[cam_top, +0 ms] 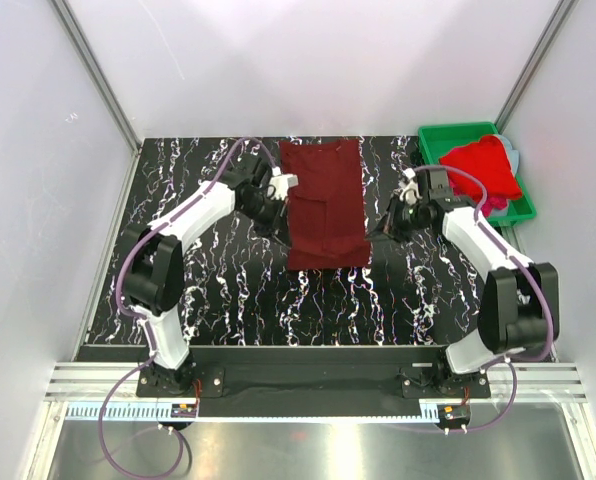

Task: Fold and stack the t-shirts
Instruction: Fold the tshirt

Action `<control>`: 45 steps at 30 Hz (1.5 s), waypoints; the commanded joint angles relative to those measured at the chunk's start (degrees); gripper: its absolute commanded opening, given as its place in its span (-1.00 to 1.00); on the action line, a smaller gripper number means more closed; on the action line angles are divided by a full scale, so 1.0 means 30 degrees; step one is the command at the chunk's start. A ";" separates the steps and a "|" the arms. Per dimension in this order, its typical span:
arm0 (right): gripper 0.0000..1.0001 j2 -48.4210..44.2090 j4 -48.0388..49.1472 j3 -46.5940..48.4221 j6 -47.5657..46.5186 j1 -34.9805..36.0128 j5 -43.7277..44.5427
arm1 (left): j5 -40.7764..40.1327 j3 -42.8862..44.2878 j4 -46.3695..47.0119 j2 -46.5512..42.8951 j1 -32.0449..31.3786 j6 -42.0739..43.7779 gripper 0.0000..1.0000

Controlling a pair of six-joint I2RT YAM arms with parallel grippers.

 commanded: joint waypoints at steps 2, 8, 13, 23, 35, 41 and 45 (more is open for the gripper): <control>-1.00 0.1245 0.1300 0.2446 -0.0483 -0.0281 0.0104 | -0.0603 0.1608 0.0043 0.0474 0.0756 0.0271 -1.00; -1.00 0.3413 0.1593 0.4878 -0.0747 -0.0398 0.0251 | -0.1044 0.3833 -0.0162 0.2084 0.1490 0.0563 -1.00; -1.00 0.5083 0.1711 0.6695 -0.0895 -0.0457 0.0339 | -0.1338 0.6177 -0.0337 0.3751 0.1813 0.0711 -1.00; -1.00 0.9326 0.2852 0.9622 -0.1597 -0.0574 0.0691 | -0.2069 0.9427 0.0248 0.7181 0.2135 0.1003 -1.00; -1.00 1.4194 0.2590 1.4018 -0.2564 -0.0574 0.1101 | -0.2862 1.2303 0.1332 1.0816 0.2575 0.0799 -1.00; -0.46 1.4462 0.2707 1.4314 -0.2857 -0.0603 0.1686 | -0.3796 1.2742 0.1917 1.1258 0.2575 0.0506 -0.50; 0.24 1.3613 0.2679 1.4226 -0.3032 -0.0574 0.1950 | -0.4998 1.3006 0.2181 1.0205 0.2517 0.0505 0.04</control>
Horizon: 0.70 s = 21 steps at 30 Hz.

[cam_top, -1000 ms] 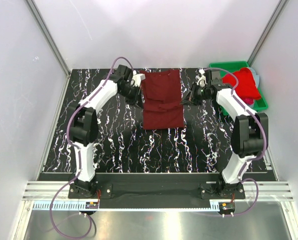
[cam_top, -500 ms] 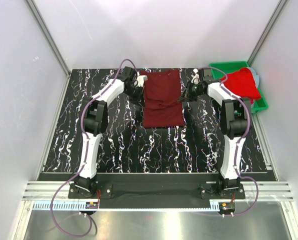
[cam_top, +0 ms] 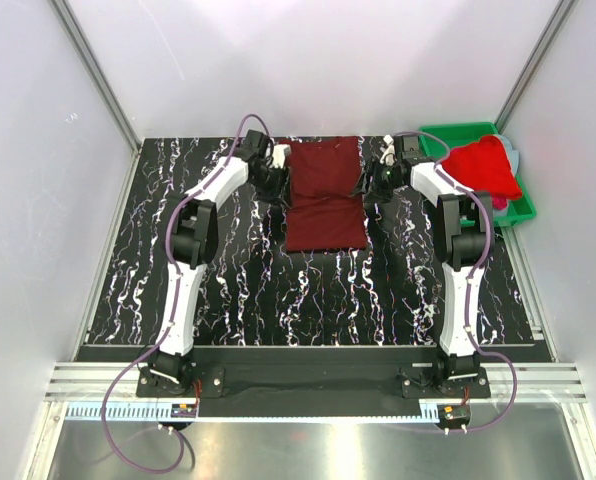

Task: Fold and stack the t-shirts
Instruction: Fold the tshirt

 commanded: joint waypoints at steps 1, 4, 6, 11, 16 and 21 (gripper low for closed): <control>0.26 -0.1265 0.0427 0.0820 -0.0548 -0.0101 0.0631 | -0.1625 0.1014 0.1038 -0.1381 0.0039 0.0054 0.08; 0.29 -0.2434 0.0339 0.1026 -0.0608 -0.0101 0.0603 | -0.2067 0.0374 0.0979 -0.2903 0.0039 -0.0004 0.17; 0.28 -0.2935 0.0426 0.0881 -0.0200 -0.0101 0.0108 | -0.1864 -0.0387 0.0805 -0.4104 0.0039 -0.0121 0.17; 0.20 -0.4518 0.0864 -0.0378 0.0768 0.0279 -0.1036 | 0.0126 -0.3844 0.0774 -0.6626 0.0039 -0.0940 0.08; 0.17 -0.4755 0.0954 -0.1112 0.0857 0.0953 -0.1711 | 0.2761 -0.6012 0.1068 -0.7215 -0.0428 -0.1674 -0.17; 0.16 -0.4315 0.0662 -0.1025 0.0828 0.1978 -0.2238 | 0.3788 -0.6662 0.1390 -0.6367 -0.1335 -0.2318 -0.17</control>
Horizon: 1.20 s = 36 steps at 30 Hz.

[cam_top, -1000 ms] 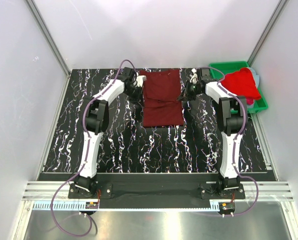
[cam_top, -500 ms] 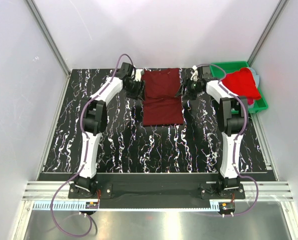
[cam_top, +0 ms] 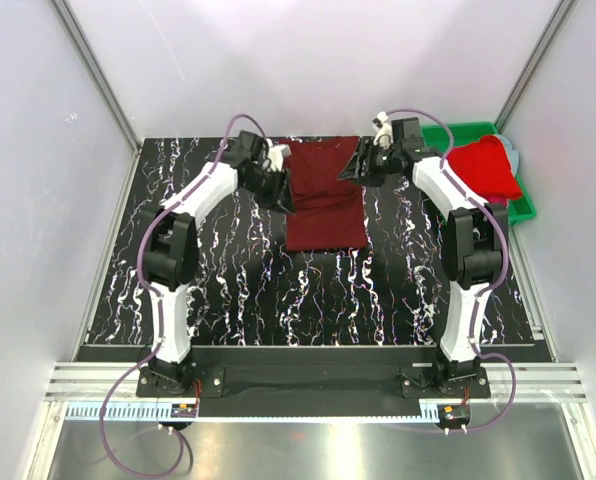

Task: Fold and stack the t-shirts
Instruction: Fold the tshirt

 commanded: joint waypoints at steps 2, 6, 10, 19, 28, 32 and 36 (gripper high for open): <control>0.16 0.0407 -0.0097 0.0075 0.0048 0.1061 -0.0891 | 0.1817 -0.0017 0.0704 0.1177 -0.0682 -0.0752 -0.15; 0.16 0.1431 -0.0243 0.0600 -0.0184 0.1764 -0.0774 | 0.2694 0.1648 0.0706 0.2758 -0.0712 -0.1454 -0.12; 0.16 0.2865 -0.0682 0.1480 -0.0537 0.2000 -0.0306 | 0.2755 0.2064 0.0969 0.3668 -0.0712 -0.1807 -0.08; 0.15 0.6148 -0.1034 0.4465 0.0165 0.1825 -0.0510 | 0.1761 0.1948 0.0795 0.3994 -0.0770 -0.1311 -0.06; 0.15 0.8494 -0.0830 0.9830 0.0751 0.1181 0.0192 | 0.0969 0.1010 0.0296 0.3554 -0.0858 -0.0491 -0.05; 0.15 0.7794 -0.0916 0.9511 0.0314 0.0830 0.0631 | -0.0259 0.0892 -0.0229 0.2822 -0.0858 -0.0196 0.00; 0.14 0.5748 -0.1678 0.6739 -0.0010 0.0010 0.0136 | -0.0731 0.0017 -0.0349 0.1826 -0.0537 -0.0342 0.01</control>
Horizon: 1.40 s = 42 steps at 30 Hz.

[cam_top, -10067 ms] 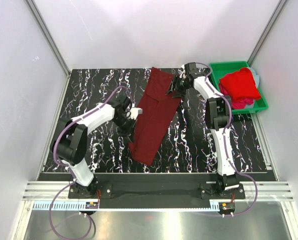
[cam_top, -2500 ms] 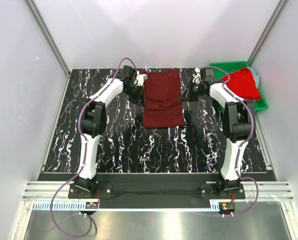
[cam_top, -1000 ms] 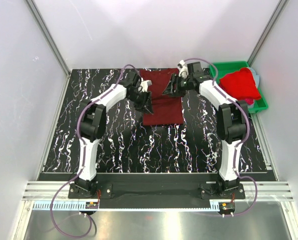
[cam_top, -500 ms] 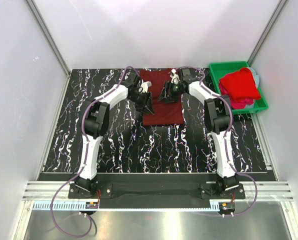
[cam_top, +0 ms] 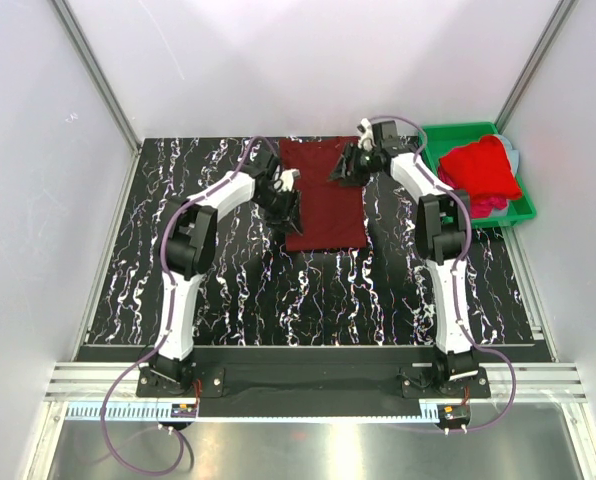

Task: Fold and stack the t-shirts
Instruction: Fold the tshirt

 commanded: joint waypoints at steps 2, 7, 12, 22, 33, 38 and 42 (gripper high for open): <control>0.11 -0.3279 -0.1060 -0.3080 -0.0957 -0.1208 -0.0754 | -0.0731 -0.0810 -0.0196 -0.2424 0.0404 0.0174 0.01; 0.09 -0.5884 -0.1209 -0.7916 -0.0961 -0.2060 -0.1373 | -0.0906 -0.1280 -0.0312 -0.2952 0.0610 0.0203 0.11; 0.10 -0.7266 -0.1472 -1.0729 -0.0990 -0.2207 -0.2135 | -0.0555 -0.1895 -0.0283 -0.2895 0.0727 0.0027 0.14; 0.11 -0.8292 -0.2205 -1.2930 -0.1312 -0.2295 -0.2400 | 0.0236 -0.1983 -0.0196 -0.1724 0.0815 -0.0470 0.18; 0.12 -0.8645 -0.2234 -1.4777 -0.1517 -0.2412 -0.1930 | 0.0822 -0.1983 0.0215 -0.0581 0.0815 -0.0939 0.18; 0.13 -0.8440 -0.2030 -1.5157 -0.1371 -0.2442 -0.1872 | 0.1290 -0.1866 0.0420 -0.0054 0.0669 -0.1173 0.18; 0.12 -0.8118 -0.1883 -1.5363 -0.1224 -0.2442 -0.1902 | 0.1613 -0.1983 0.0565 0.0210 0.0435 -0.1291 0.18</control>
